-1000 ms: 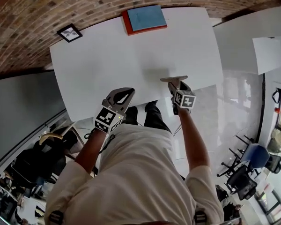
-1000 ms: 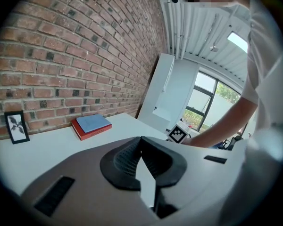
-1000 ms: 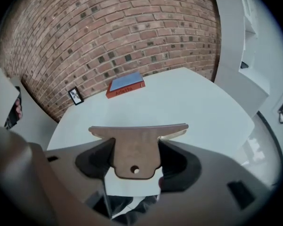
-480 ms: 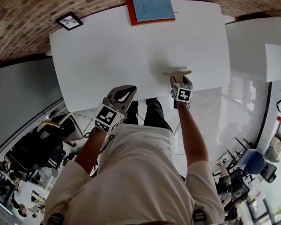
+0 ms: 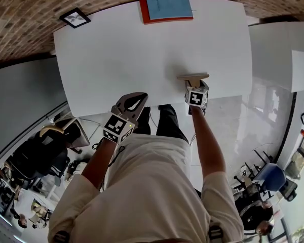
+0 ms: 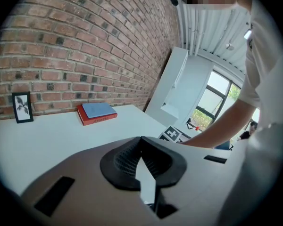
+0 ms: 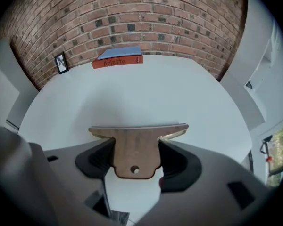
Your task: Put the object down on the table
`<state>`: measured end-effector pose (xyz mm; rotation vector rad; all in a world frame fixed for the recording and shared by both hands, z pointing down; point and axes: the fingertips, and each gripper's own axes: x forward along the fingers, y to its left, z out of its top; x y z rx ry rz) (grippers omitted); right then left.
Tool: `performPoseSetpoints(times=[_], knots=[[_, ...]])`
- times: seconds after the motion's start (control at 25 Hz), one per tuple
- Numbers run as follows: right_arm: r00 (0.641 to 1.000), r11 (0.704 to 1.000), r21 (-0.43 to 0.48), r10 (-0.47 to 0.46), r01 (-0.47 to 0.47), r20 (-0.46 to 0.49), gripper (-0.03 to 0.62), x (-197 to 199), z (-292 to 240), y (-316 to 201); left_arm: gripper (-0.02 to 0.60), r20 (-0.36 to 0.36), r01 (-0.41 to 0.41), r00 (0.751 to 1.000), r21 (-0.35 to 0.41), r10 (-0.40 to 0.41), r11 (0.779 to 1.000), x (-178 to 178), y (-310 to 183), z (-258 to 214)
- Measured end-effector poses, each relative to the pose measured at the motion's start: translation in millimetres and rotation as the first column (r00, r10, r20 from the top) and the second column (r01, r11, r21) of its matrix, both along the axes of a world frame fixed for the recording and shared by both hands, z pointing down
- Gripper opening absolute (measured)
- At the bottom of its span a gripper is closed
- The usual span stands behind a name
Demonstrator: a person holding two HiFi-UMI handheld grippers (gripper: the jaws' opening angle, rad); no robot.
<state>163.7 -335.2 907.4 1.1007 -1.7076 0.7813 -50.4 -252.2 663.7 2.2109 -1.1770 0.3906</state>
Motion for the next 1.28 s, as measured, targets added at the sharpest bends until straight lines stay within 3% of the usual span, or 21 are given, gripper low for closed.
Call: performPoseSetpoints(times=[0.52,0.8,1.0,1.28], knots=[[0.998,0.999,0.017,-0.036,0.036,-0.045,0.316,2,-9,-1,-0.006,0.002,0.016,1.000,0.009,-0.017,1.000,-10,15,0],[1.000,0.998,0.056,0.009,-0.010,0.019,0.316,-6,-40,13,-0.006,-0.016,0.002,1.000,0.058,-0.001,0.998,-24,19,-20],[0.998,0.992,0.124,0.022,-0.029,0.060,0.314,-17,-85,16,-0.006,-0.028,-0.039,0.999,0.098,0.042,0.994,-36,17,-35],[0.997,0.977,0.201,0.067,-0.073,0.038,0.293,-5,-137,31,-0.006,-0.023,-0.133,0.990,0.148,0.137,0.980,-40,15,-53]])
